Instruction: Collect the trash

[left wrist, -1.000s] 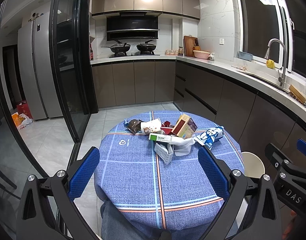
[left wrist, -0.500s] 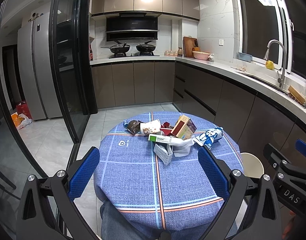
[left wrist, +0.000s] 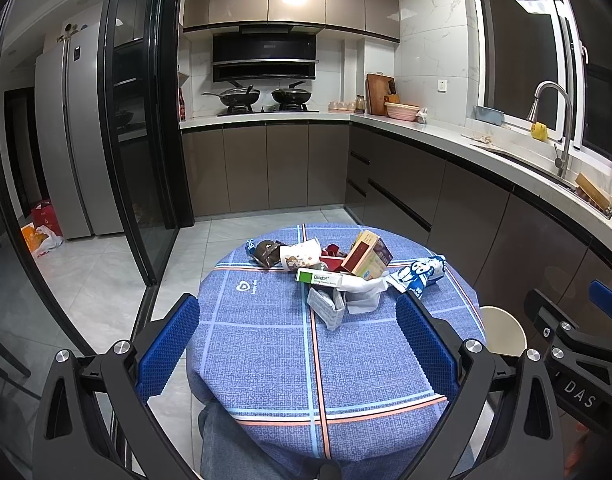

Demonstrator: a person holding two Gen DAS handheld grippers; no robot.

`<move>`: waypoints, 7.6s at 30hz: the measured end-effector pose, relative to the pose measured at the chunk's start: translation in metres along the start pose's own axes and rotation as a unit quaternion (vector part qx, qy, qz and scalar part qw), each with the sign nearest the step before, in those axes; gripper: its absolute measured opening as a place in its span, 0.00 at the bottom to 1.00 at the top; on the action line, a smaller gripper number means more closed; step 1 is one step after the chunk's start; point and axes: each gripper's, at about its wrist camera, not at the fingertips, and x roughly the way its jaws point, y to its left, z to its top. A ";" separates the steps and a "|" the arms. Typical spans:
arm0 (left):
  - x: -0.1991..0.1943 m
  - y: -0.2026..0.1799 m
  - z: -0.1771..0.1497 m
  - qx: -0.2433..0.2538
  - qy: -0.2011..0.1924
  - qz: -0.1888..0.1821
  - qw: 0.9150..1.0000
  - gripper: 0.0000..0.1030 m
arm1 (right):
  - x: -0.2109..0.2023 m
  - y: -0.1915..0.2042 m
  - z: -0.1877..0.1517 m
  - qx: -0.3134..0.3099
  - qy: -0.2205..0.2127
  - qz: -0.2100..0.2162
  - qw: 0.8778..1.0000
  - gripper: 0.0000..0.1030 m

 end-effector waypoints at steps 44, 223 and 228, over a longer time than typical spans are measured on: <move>0.127 0.043 0.009 -0.022 0.079 -0.070 0.994 0.92 | 0.191 0.000 -0.003 -0.011 0.105 0.101 0.989 0.97; 0.201 0.086 -0.015 -0.069 0.132 -0.112 0.982 0.92 | 0.264 0.097 -0.009 -0.114 0.154 0.240 0.952 0.81; 0.210 0.095 -0.016 -0.078 0.138 -0.115 0.981 0.91 | 0.282 0.118 -0.010 -0.190 0.133 0.224 0.946 0.86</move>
